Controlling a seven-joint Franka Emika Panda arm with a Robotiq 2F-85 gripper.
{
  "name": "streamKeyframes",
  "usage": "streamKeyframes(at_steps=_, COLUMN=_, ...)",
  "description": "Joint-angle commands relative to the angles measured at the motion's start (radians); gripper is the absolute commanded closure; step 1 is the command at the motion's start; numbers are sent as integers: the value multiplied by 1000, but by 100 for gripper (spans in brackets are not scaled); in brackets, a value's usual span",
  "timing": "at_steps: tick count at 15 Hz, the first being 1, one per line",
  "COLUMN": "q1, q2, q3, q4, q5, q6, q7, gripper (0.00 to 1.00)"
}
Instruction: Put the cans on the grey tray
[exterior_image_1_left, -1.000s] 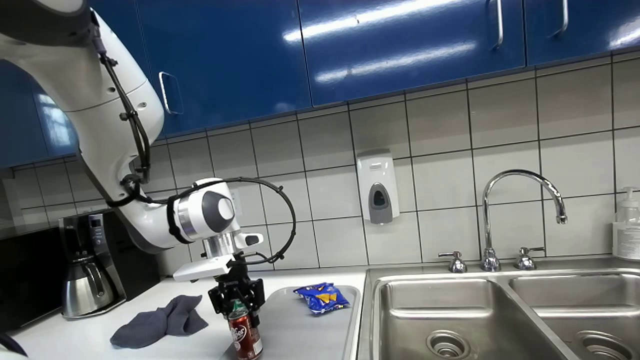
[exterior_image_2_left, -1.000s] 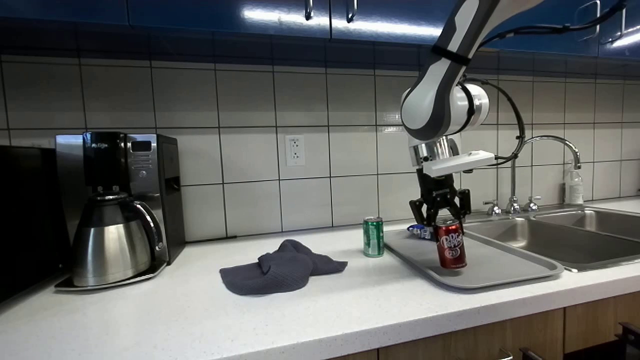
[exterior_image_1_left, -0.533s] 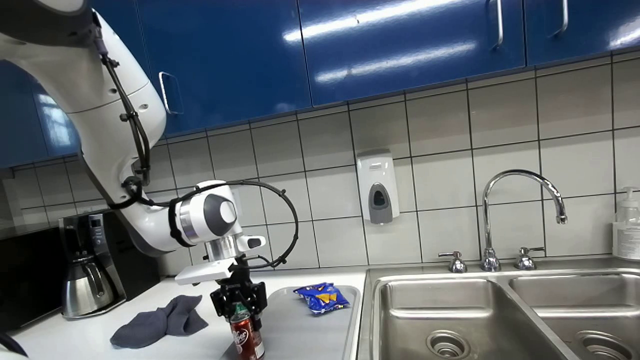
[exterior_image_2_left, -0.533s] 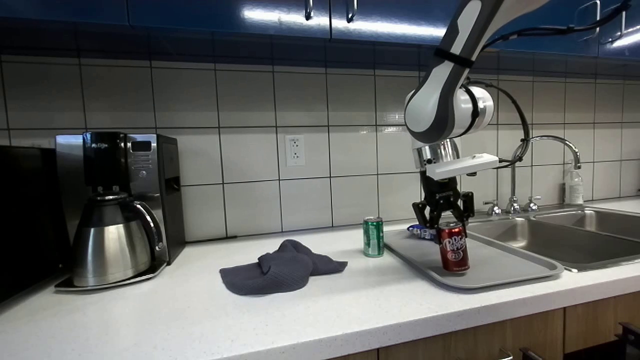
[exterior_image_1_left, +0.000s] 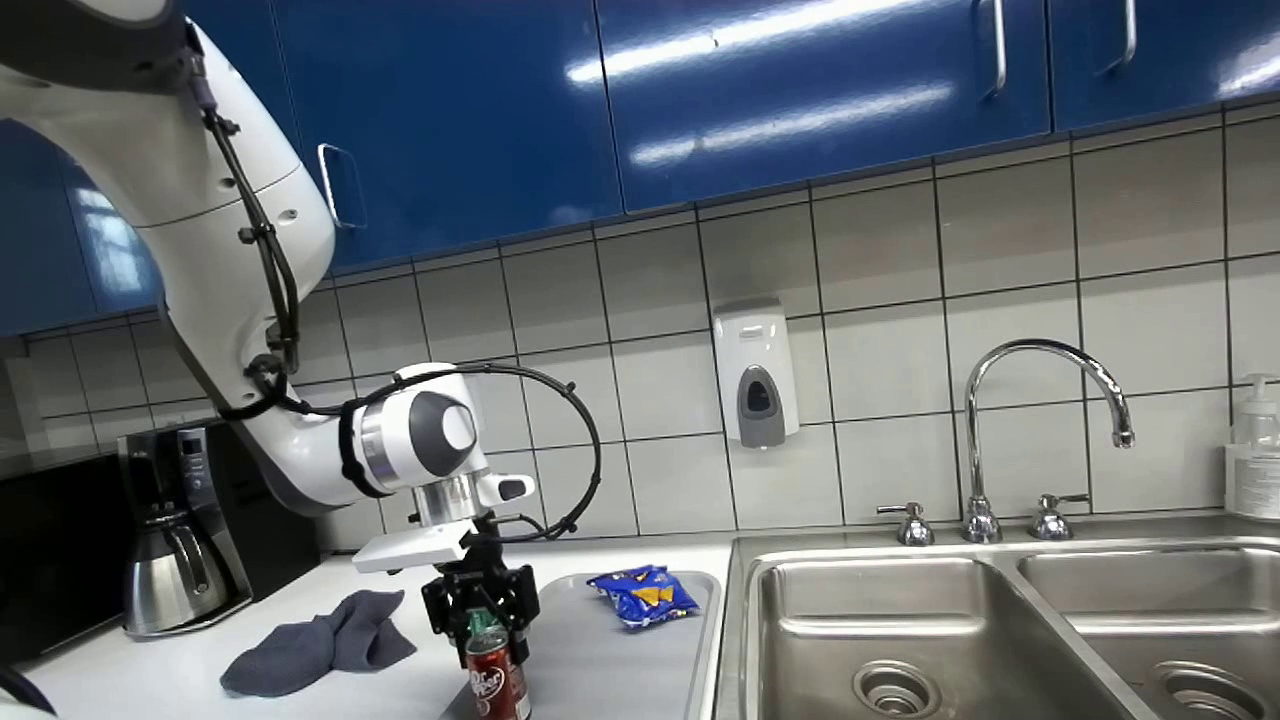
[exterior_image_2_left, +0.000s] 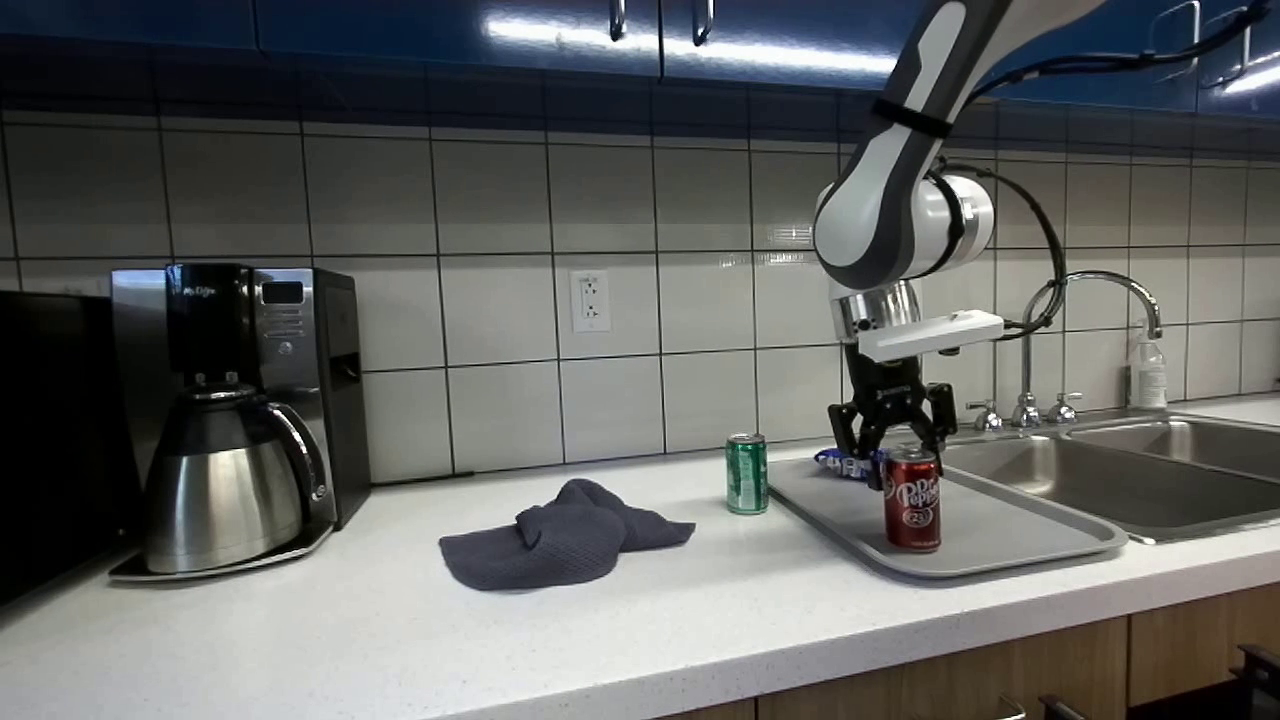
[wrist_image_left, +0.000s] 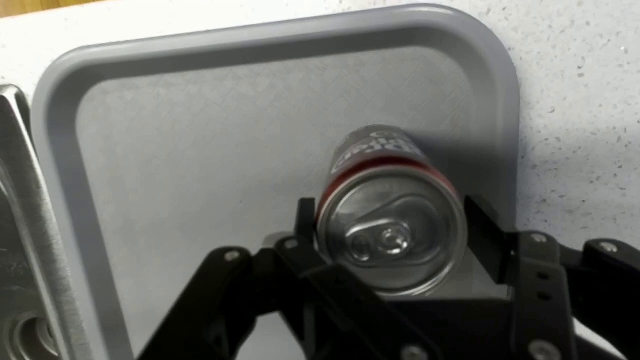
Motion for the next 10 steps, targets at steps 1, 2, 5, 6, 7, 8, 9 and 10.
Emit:
streamKeyframes(at_steps=1, q1=-20, q2=-61, q3=1, q4=-11, q5=43, q6=-35, q7=-66, gripper=0)
streamKeyframes(at_steps=2, q1=-22, q2=-75, q3=2, q4=-10, q5=53, q6=-46, q7=-81, gripper=0)
streamKeyframes(at_steps=5, q1=-23, q2=-139, q3=5, q4=5, q5=59, q6=-85, q7=-124, gripper=0)
streamKeyframes(at_steps=6, q1=-23, q2=-153, q3=6, q4=14, q5=60, q6=-92, q7=-133, gripper=0)
streamKeyframes(at_steps=7, q1=-23, q2=-161, q3=7, q4=27, q5=64, q6=-101, q7=-145, gripper=0)
streamKeyframes(at_steps=8, q1=-22, q2=-165, q3=9, q4=40, q5=61, q6=-108, q7=-146, gripper=0)
streamKeyframes(at_steps=9, q1=-20, q2=-164, q3=11, q4=55, q5=62, q6=-115, q7=-146, gripper=0)
streamKeyframes(at_steps=10, q1=-19, q2=-163, q3=14, q4=67, q5=63, q6=-120, q7=-148, gripper=0)
